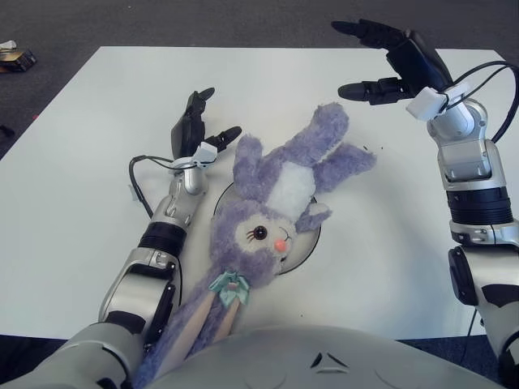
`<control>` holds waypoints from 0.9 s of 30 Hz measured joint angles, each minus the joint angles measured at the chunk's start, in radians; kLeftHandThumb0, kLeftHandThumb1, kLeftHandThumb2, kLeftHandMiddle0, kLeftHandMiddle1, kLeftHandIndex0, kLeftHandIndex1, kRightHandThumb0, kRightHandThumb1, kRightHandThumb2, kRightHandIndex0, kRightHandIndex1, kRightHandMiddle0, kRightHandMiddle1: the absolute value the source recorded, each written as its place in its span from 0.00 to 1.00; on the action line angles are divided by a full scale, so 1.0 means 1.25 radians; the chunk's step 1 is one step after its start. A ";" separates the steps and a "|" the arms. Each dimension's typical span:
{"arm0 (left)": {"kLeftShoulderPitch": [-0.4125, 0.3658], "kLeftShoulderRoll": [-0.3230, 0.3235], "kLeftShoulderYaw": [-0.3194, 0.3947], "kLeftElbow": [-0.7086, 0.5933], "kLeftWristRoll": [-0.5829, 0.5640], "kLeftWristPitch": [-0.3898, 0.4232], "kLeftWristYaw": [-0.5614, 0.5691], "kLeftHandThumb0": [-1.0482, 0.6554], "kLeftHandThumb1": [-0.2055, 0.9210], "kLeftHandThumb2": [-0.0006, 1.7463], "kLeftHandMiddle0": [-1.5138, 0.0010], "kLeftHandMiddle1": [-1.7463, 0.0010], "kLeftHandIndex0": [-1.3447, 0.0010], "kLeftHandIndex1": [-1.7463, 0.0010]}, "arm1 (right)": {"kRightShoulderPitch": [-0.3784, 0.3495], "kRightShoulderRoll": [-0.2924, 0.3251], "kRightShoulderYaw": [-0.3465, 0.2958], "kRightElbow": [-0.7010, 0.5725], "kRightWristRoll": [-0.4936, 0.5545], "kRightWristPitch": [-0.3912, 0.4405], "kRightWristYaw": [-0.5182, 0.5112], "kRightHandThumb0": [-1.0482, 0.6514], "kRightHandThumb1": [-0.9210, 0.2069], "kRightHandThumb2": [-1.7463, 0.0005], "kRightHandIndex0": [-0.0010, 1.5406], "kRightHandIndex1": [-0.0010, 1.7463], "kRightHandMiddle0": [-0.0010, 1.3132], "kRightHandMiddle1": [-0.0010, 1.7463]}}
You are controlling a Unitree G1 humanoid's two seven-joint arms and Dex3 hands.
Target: Put the doll into the plate.
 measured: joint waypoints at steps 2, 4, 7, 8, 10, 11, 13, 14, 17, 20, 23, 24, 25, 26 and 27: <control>0.000 -0.001 0.004 0.000 -0.007 -0.003 -0.004 0.49 1.00 0.09 0.66 0.99 0.78 0.62 | 0.007 0.015 -0.012 -0.016 0.007 0.040 -0.012 0.48 0.00 0.93 0.45 0.02 0.52 0.06; 0.000 -0.003 0.007 0.000 -0.015 -0.007 -0.008 0.49 1.00 0.09 0.66 0.99 0.78 0.61 | 0.018 0.027 -0.025 -0.031 0.009 0.078 -0.030 0.47 0.00 0.93 0.46 0.02 0.52 0.06; 0.001 -0.003 0.013 0.000 -0.021 -0.010 -0.012 0.50 1.00 0.09 0.66 0.99 0.79 0.61 | 0.037 0.036 -0.035 -0.038 0.009 0.113 -0.041 0.46 0.00 0.94 0.46 0.02 0.53 0.06; 0.001 -0.003 0.016 0.000 -0.023 -0.011 -0.013 0.50 1.00 0.09 0.66 0.99 0.79 0.61 | 0.043 0.037 -0.038 -0.038 0.010 0.121 -0.042 0.45 0.00 0.94 0.46 0.02 0.53 0.06; 0.001 -0.003 0.019 0.001 -0.026 -0.013 -0.015 0.50 1.00 0.09 0.66 0.99 0.79 0.61 | 0.058 0.038 -0.043 -0.038 0.017 0.127 -0.045 0.45 0.00 0.94 0.47 0.02 0.53 0.06; 0.001 -0.003 0.021 0.002 -0.027 -0.014 -0.016 0.50 1.00 0.09 0.66 0.99 0.79 0.61 | 0.065 0.038 -0.047 -0.037 0.023 0.127 -0.048 0.45 0.00 0.94 0.47 0.02 0.53 0.06; 0.001 -0.003 0.024 0.005 -0.028 -0.016 -0.017 0.50 1.00 0.09 0.65 0.99 0.79 0.61 | 0.078 0.038 -0.052 -0.035 0.028 0.127 -0.052 0.44 0.00 0.94 0.47 0.02 0.53 0.06; 0.001 -0.003 0.025 0.006 -0.028 -0.017 -0.018 0.50 1.00 0.09 0.65 0.99 0.79 0.61 | 0.082 0.038 -0.054 -0.034 0.030 0.128 -0.054 0.44 0.00 0.94 0.47 0.02 0.53 0.06; 0.001 -0.003 0.027 0.010 -0.032 -0.021 -0.020 0.50 1.00 0.08 0.65 0.99 0.79 0.61 | 0.095 0.044 -0.066 -0.030 0.040 0.132 -0.071 0.46 0.00 0.94 0.55 0.05 0.56 0.07; 0.001 -0.003 0.031 0.019 -0.039 -0.030 -0.025 0.50 1.00 0.08 0.64 0.99 0.78 0.61 | 0.098 0.064 -0.092 -0.006 0.061 0.139 -0.109 0.46 0.00 0.94 0.59 0.07 0.58 0.08; 0.000 -0.003 0.036 0.028 -0.045 -0.037 -0.027 0.50 1.00 0.08 0.63 0.99 0.78 0.61 | 0.100 0.082 -0.116 0.024 0.089 0.144 -0.137 0.46 0.00 0.94 0.60 0.07 0.58 0.09; 0.000 -0.003 0.037 0.030 -0.047 -0.038 -0.027 0.50 1.00 0.08 0.63 0.99 0.78 0.61 | 0.102 0.086 -0.120 0.032 0.095 0.146 -0.142 0.46 0.00 0.94 0.60 0.07 0.58 0.09; 0.000 -0.003 0.039 0.033 -0.049 -0.041 -0.027 0.49 1.00 0.09 0.60 0.98 0.76 0.61 | 0.104 0.089 -0.124 0.037 0.100 0.147 -0.145 0.52 0.00 0.93 0.54 0.29 0.48 0.34; -0.001 -0.005 0.044 0.037 -0.061 -0.049 -0.035 0.49 1.00 0.09 0.58 0.98 0.75 0.61 | 0.107 0.096 -0.132 0.043 0.119 0.147 -0.146 0.55 0.00 0.91 0.50 0.44 0.41 0.50; -0.003 -0.006 0.051 0.042 -0.081 -0.064 -0.046 0.49 1.00 0.10 0.57 0.98 0.75 0.61 | 0.108 0.107 -0.142 0.051 0.144 0.146 -0.147 0.56 0.00 0.91 0.48 0.49 0.38 0.56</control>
